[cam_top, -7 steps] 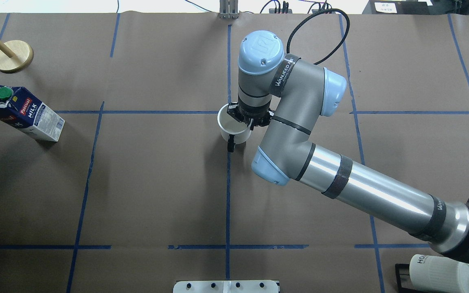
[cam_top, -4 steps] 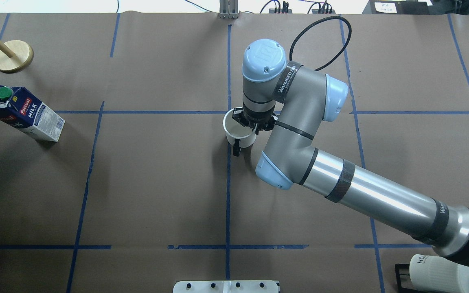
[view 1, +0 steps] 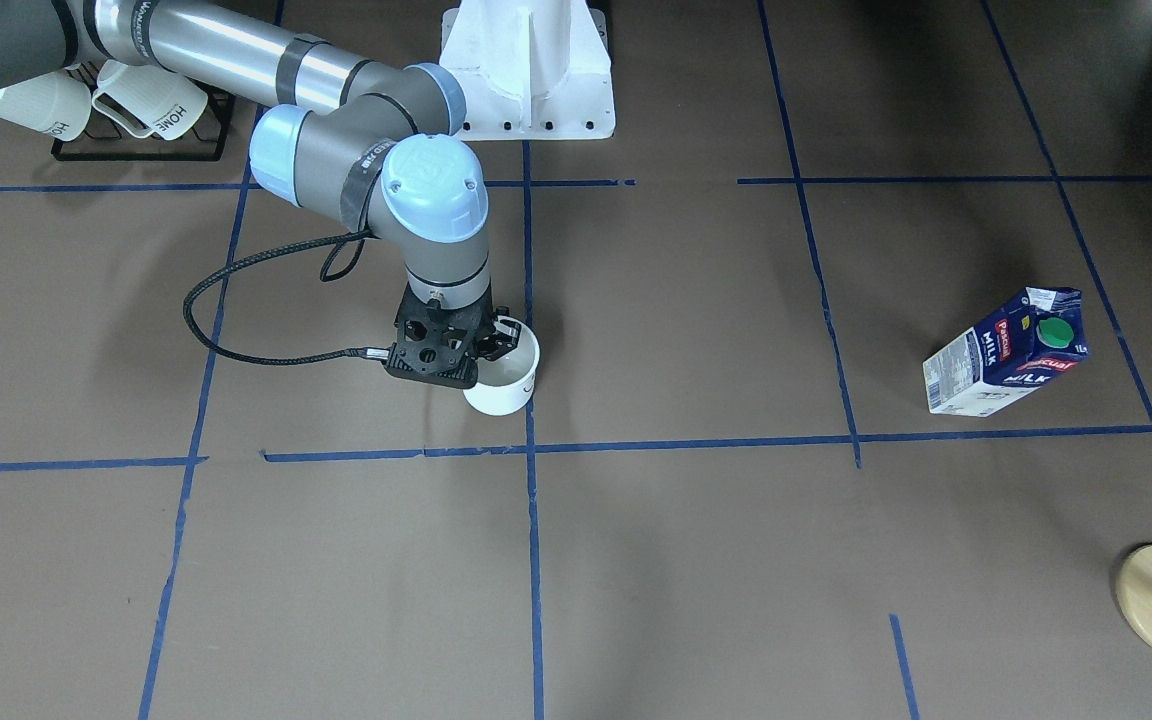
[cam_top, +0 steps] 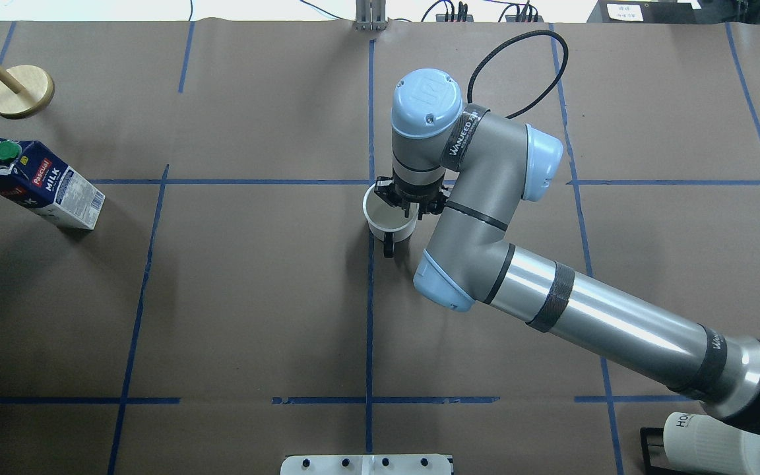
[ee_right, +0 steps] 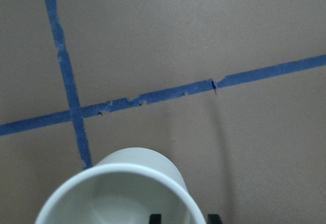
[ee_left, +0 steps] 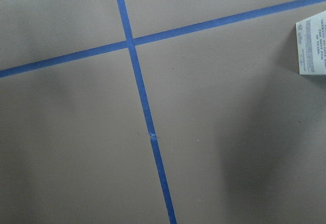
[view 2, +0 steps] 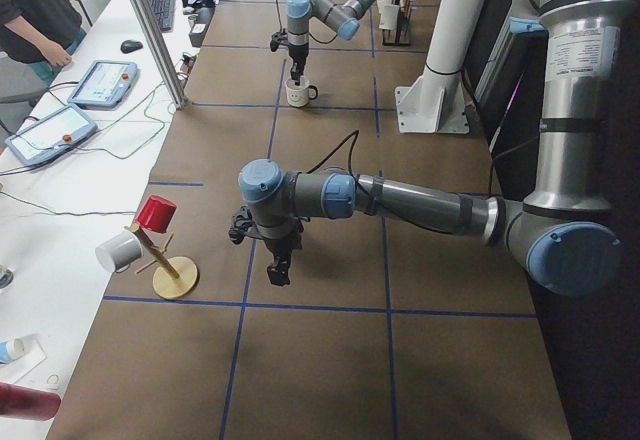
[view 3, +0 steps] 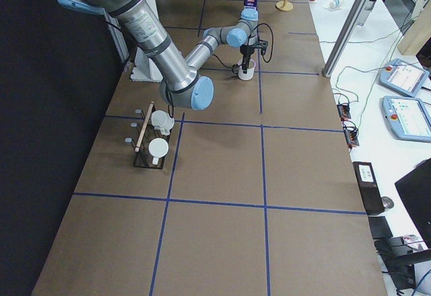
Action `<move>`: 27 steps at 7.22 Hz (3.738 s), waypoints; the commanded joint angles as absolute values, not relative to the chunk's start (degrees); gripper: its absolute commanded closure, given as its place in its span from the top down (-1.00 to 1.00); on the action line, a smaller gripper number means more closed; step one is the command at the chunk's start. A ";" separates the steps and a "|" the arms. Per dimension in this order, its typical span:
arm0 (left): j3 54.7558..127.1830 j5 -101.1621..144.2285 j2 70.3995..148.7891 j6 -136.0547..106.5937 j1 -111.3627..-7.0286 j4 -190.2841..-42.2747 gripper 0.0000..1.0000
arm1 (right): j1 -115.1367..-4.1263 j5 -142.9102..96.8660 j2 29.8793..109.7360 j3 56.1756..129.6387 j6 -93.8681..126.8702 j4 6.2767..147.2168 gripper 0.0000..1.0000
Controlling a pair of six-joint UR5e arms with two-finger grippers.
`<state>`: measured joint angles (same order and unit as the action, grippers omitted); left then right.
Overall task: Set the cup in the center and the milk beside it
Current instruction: 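Open the right gripper and withdraw the right arm away from the mug, then reach the left gripper down to the milk carton and grasp it, then carry the milk carton with the left gripper beside the white mug and lower it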
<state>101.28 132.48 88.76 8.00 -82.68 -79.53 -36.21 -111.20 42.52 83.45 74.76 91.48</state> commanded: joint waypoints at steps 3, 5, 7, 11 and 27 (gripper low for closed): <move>103.27 132.19 90.17 7.38 -82.62 -79.72 1.00 | -54.09 -127.50 49.09 94.08 53.28 98.83 1.00; 103.18 132.10 94.11 7.47 -82.70 -80.94 1.00 | -64.63 -130.24 57.18 102.09 30.53 108.84 1.00; 102.65 132.80 98.52 6.51 -82.62 -80.25 1.00 | -72.57 -131.39 67.44 105.19 10.46 111.10 1.00; 106.68 137.55 99.67 -6.75 -81.22 -80.69 1.00 | -83.84 -133.51 85.67 104.94 -12.48 110.05 1.00; 100.63 131.92 102.30 -25.75 -66.00 -92.20 0.00 | -83.85 -133.77 87.89 104.59 -11.95 106.70 1.00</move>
